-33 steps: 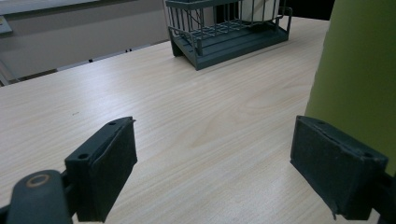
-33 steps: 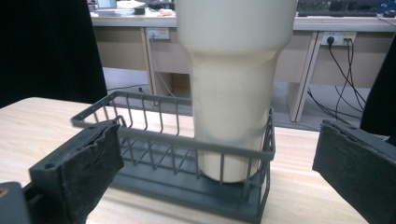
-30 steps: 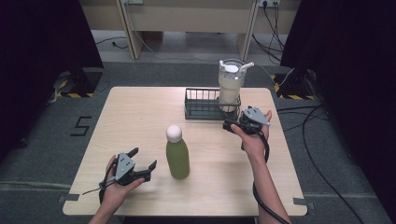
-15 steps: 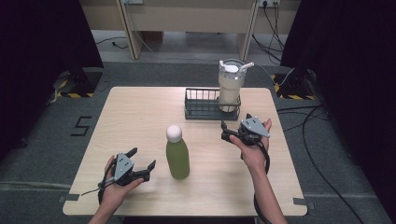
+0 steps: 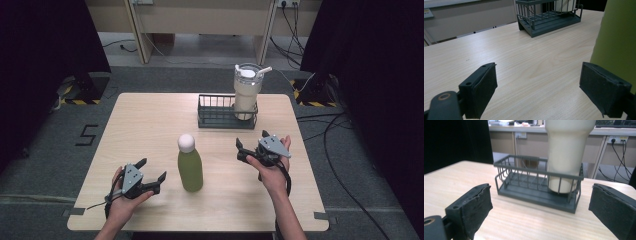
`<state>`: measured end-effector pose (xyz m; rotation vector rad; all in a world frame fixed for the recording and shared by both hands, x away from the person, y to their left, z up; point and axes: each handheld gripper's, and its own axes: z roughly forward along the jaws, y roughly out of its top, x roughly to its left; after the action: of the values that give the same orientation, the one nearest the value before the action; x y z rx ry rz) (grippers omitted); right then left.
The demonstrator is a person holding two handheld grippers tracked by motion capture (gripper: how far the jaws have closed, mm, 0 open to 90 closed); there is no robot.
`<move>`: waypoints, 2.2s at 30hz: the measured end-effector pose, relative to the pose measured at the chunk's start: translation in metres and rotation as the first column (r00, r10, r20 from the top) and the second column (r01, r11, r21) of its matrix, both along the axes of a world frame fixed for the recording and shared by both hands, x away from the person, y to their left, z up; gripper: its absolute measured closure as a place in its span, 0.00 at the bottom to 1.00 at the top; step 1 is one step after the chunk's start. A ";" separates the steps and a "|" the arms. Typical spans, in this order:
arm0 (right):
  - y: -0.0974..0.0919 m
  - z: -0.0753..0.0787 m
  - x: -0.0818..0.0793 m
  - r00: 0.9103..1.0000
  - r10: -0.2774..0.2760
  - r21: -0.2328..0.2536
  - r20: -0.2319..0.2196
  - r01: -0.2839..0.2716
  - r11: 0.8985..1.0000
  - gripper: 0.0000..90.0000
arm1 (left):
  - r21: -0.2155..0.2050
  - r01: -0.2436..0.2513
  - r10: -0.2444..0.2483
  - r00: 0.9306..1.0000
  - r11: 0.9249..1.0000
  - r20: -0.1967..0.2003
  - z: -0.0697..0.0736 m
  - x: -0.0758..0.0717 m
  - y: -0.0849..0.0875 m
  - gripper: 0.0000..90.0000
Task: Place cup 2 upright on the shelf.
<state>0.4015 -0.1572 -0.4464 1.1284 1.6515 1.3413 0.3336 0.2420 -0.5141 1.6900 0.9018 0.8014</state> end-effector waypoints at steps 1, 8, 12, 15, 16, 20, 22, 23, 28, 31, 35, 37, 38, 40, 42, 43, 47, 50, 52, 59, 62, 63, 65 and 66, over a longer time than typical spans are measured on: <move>0.000 -0.002 -0.001 1.000 0.002 -0.009 -0.003 -0.002 1.000 0.05 | 0.006 -0.005 0.005 1.000 1.000 0.002 0.000 0.000 0.001 0.15; 0.002 -0.003 -0.005 1.000 0.024 -0.016 -0.002 -0.024 1.000 0.05 | 0.003 -0.007 0.007 1.000 1.000 0.000 0.001 0.002 0.000 0.15; 0.003 -0.004 -0.007 1.000 0.032 -0.018 -0.001 -0.032 0.999 0.05 | 0.015 -0.004 0.004 1.000 1.000 0.004 0.000 0.001 0.000 0.15; 0.005 -0.004 -0.008 1.000 0.029 -0.017 -0.005 -0.029 0.999 0.05 | 0.005 0.002 -0.002 1.000 1.000 0.006 0.000 0.000 0.000 0.15; 0.005 -0.003 -0.009 1.000 0.030 -0.014 -0.004 -0.030 0.999 0.05 | 0.010 -0.003 0.003 1.000 1.000 0.008 0.000 -0.001 0.001 0.15; 0.010 0.000 -0.017 0.999 0.048 -0.012 0.006 -0.048 0.999 0.05 | 0.020 0.007 -0.007 1.000 1.000 0.013 0.001 -0.003 0.000 0.15; 0.014 0.001 -0.022 0.998 0.063 -0.007 0.011 -0.063 0.998 0.05 | 0.015 0.009 -0.009 1.000 1.000 0.016 0.001 -0.004 -0.001 0.15; 0.016 0.002 -0.025 0.997 0.072 -0.010 0.016 -0.071 0.997 0.05 | 0.018 0.009 -0.010 1.000 1.000 0.018 0.001 -0.004 -0.001 0.15; 0.025 0.007 -0.038 0.992 0.122 -0.010 0.031 -0.122 0.993 0.05 | 0.019 0.018 -0.019 1.000 1.000 0.025 0.003 -0.006 -0.002 0.15; 0.030 0.010 -0.046 0.986 0.163 0.008 0.037 -0.163 0.987 0.03 | 0.021 0.017 -0.018 1.000 1.000 0.024 0.003 -0.005 -0.002 0.15; 0.038 0.011 -0.054 0.975 0.217 -0.001 0.046 -0.217 0.976 0.00 | 0.029 0.009 -0.010 1.000 1.000 0.024 0.003 -0.005 -0.001 0.15; 0.044 0.010 -0.058 0.966 0.253 0.000 0.046 -0.253 0.967 0.00 | 0.029 0.008 -0.009 1.000 1.000 0.024 0.003 -0.005 -0.001 0.15; 0.048 0.010 -0.060 0.962 0.267 -0.001 0.046 -0.268 0.964 0.00 | 0.027 0.008 -0.008 1.000 1.000 0.024 0.002 -0.005 -0.001 0.15; 0.054 0.009 -0.062 0.957 0.286 -0.008 0.047 -0.286 0.958 0.00 | 0.029 0.008 -0.008 1.000 1.000 0.024 0.003 -0.005 -0.001 0.15; 0.058 0.009 -0.063 0.951 0.305 -0.009 0.044 -0.305 0.952 0.00 | 0.029 0.009 -0.009 1.000 1.000 0.024 0.003 -0.005 -0.001 0.15; 0.061 0.008 -0.064 0.948 0.314 -0.007 0.040 -0.314 0.949 0.00 | 0.029 0.009 -0.009 1.000 1.000 0.024 0.003 -0.005 0.000 0.15; 0.068 0.007 -0.068 0.941 0.335 -0.007 0.038 -0.335 0.942 0.00 | 0.029 0.010 -0.011 1.000 1.000 0.024 0.002 -0.005 -0.001 0.15; 0.072 0.009 -0.070 0.934 0.356 0.000 0.041 -0.356 0.934 0.00 | 0.028 0.011 -0.012 1.000 1.000 0.024 0.003 -0.005 -0.001 0.15; 0.075 0.010 -0.072 0.928 0.369 0.000 0.045 -0.369 0.929 0.00 | 0.022 0.016 -0.017 1.000 1.000 0.022 0.002 -0.004 -0.001 0.15; 0.090 0.009 -0.073 0.913 0.407 0.007 0.037 -0.408 0.913 0.00 | 0.028 0.010 -0.011 1.000 1.000 0.025 0.003 -0.005 -0.001 0.15; 0.097 0.010 -0.072 0.905 0.423 0.002 0.037 -0.423 0.906 0.00 | 0.028 0.010 -0.011 1.000 1.000 0.023 0.002 -0.005 -0.001 0.15; 0.100 0.010 -0.072 0.902 0.430 0.002 0.036 -0.431 0.902 0.00 | 0.025 0.017 -0.018 1.000 1.000 0.021 0.002 -0.004 -0.001 0.15; 0.102 0.009 -0.071 0.900 0.435 0.003 0.036 -0.435 0.900 0.00 | 0.024 0.017 -0.018 1.000 1.000 0.021 0.002 -0.004 -0.001 0.15; 0.107 0.009 -0.070 0.897 0.441 0.006 0.035 -0.442 0.897 0.00 | 0.024 0.018 -0.018 1.000 1.000 0.020 0.002 -0.004 -0.001 0.15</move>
<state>0.3316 -0.0507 -0.4375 0.7528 1.9534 1.6405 0.3293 0.2415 -0.5119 1.7054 0.8646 0.8190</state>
